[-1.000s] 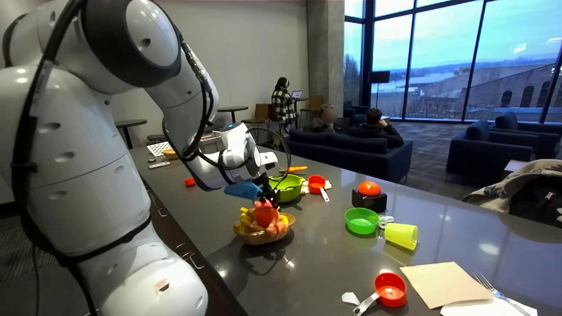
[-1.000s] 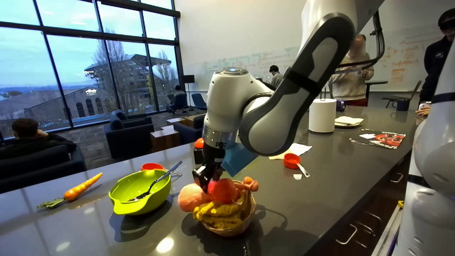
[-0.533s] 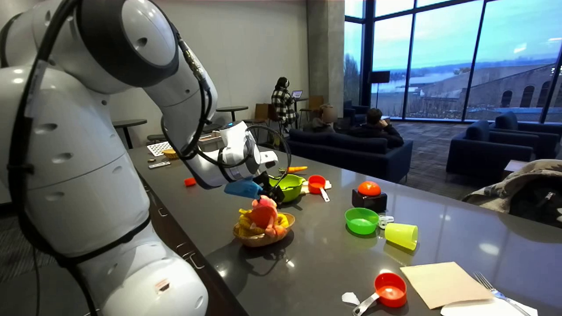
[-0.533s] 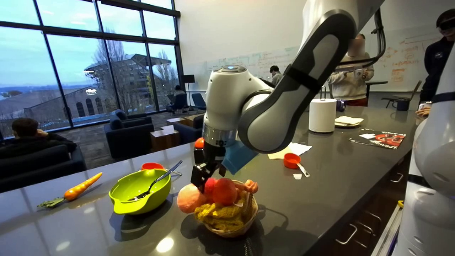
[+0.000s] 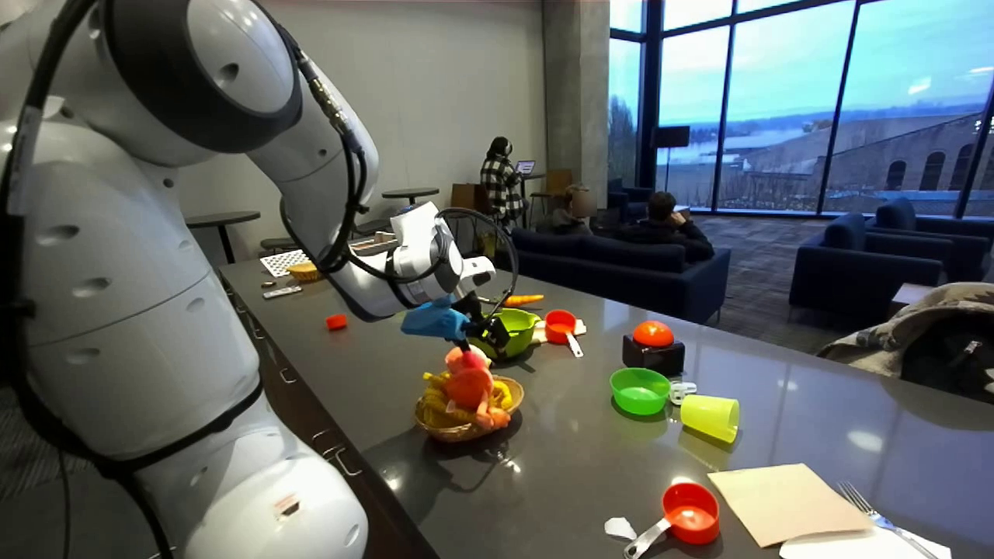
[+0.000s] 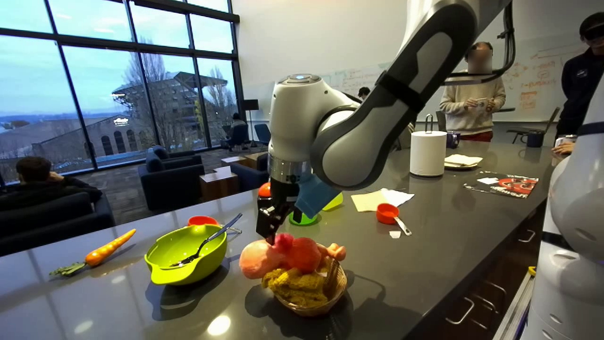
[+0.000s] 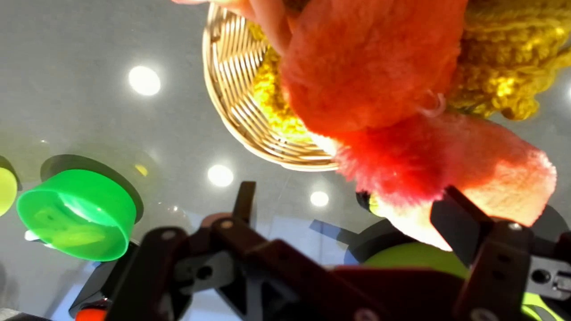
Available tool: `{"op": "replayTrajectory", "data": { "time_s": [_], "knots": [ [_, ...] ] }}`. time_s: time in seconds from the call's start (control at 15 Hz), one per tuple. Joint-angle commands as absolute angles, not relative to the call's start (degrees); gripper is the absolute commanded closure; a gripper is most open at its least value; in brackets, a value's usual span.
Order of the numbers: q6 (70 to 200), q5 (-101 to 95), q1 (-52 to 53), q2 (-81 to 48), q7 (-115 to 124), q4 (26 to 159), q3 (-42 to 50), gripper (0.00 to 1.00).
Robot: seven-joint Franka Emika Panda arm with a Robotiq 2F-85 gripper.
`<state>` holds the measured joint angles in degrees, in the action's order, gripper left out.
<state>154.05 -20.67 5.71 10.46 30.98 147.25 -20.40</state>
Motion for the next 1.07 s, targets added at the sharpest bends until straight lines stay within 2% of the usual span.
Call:
{"op": "replayTrajectory", "data": {
  "time_s": [0.0, 0.4, 1.0],
  "knots": [
    [151.89, -21.15, 5.22, 13.13, 29.03, 147.54, -18.72, 0.0],
    [147.92, -25.48, 0.8, 15.32, 32.0, 147.66, -16.86, 0.0],
    [152.25, -27.58, -1.52, 13.97, 33.56, 147.54, -15.91, 0.0]
  ]
}}
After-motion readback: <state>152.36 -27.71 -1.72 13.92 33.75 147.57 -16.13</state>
